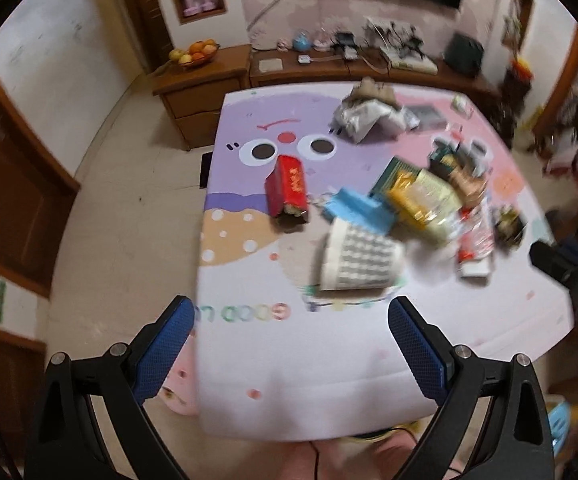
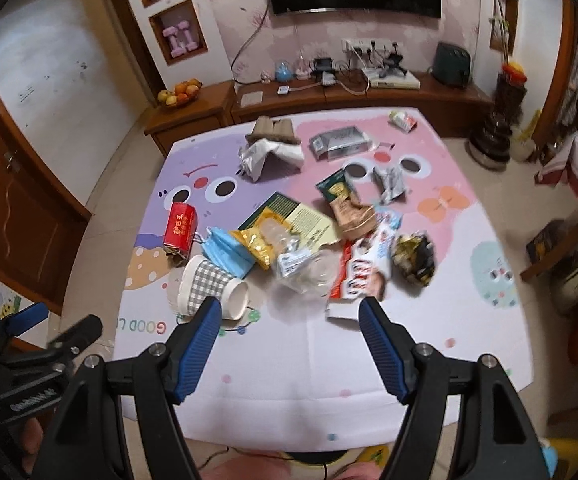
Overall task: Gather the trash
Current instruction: 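Reach the right gripper to the grey checked paper cup and close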
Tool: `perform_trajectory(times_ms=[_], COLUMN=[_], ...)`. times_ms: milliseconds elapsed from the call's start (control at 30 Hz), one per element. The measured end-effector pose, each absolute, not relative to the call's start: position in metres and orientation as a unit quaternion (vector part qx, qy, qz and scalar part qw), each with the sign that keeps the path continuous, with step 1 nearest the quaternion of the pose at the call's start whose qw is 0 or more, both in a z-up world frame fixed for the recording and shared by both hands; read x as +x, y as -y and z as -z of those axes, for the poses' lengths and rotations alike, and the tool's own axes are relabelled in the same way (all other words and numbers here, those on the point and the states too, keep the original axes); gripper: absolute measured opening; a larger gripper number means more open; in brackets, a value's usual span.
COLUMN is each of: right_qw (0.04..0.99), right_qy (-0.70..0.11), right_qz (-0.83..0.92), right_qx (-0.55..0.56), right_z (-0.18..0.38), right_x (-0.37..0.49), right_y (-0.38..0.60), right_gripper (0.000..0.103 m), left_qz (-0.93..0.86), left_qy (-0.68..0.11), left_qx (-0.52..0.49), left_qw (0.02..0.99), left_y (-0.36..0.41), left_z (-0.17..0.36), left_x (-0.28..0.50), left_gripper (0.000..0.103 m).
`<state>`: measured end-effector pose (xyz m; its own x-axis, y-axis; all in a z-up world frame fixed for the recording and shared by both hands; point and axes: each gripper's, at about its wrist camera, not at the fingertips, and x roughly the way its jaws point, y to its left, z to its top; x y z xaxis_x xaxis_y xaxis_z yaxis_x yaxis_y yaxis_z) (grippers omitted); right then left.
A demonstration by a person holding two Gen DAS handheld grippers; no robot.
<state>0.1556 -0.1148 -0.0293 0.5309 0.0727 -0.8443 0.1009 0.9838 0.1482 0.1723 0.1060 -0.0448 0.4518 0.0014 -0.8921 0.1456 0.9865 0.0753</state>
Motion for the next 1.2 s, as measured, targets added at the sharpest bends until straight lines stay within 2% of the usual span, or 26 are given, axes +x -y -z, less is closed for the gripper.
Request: perform_trajectory(times_ms=[267, 567, 833, 1200], right_qw=[0.849, 0.826, 0.779, 0.742], right_qy=[-0.521, -0.556, -0.598, -0.629], right_qz=[-0.032, -0.090, -0.161, -0.221], right_qx=[0.082, -0.006, -0.100, -0.078], right_z=[0.074, 0.124, 0.167, 0.179], right_x=[0.190, 0.252, 0.281, 0.280], right_y=[0.070, 0.018, -0.007, -0.006], right_gripper=[0.072, 0.072, 0.072, 0.072], left_qz=[0.065, 0.081, 0.108, 0.126], left_qy=[-0.560, -0.595, -0.598, -0.624], left_qx=[0.091, 0.033, 0.028, 0.051], left_qw=[0.821, 0.799, 0.793, 0.770], left_y=[-0.155, -0.204, -0.195, -0.182], left_z=[0.092, 0.123, 0.130, 0.160], left_x=[0.214, 0.255, 0.274, 0.261], left_gripper=[0.097, 0.097, 0.097, 0.097])
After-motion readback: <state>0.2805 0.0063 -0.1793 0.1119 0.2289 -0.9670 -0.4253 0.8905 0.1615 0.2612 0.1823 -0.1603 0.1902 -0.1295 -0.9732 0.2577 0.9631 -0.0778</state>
